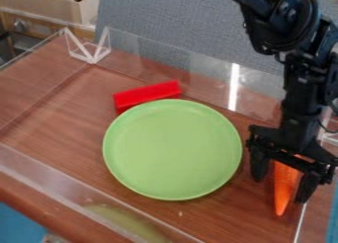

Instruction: Put the carrot on the left side

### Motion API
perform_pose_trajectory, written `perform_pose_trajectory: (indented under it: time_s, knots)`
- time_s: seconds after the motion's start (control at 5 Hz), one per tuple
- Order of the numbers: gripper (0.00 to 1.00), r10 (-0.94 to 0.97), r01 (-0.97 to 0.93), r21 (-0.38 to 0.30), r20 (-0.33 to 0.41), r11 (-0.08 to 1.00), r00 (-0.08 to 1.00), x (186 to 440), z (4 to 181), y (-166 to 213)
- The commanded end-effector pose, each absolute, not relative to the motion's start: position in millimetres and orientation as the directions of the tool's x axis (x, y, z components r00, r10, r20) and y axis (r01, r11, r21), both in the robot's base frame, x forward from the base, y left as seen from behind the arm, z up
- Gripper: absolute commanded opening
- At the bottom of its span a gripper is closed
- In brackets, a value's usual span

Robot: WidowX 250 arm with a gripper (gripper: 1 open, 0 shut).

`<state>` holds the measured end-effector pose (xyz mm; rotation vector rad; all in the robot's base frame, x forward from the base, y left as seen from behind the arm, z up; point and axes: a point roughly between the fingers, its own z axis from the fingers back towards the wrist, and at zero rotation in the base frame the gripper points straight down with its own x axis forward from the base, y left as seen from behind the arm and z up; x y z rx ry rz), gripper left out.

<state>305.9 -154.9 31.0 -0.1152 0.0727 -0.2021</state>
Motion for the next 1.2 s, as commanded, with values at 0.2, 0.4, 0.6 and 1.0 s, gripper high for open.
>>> perform_pose_trajectory:
  time_s: [0.2,0.4,0.6,1.0]
  knots:
    - [1.00,-0.212,0.207,-0.138,-0.018,0.968,0.977,309.2,44.6,-144.7]
    - [1.00,-0.223,0.219,-0.140,-0.016,0.966,0.975,306.5,46.4,-142.7]
    - [1.00,-0.199,0.195,-0.140,-0.017,0.971,0.980,312.0,52.3,-142.7]
    - [1.00,-0.197,0.192,-0.143,-0.019,0.971,0.980,318.5,45.4,-137.6]
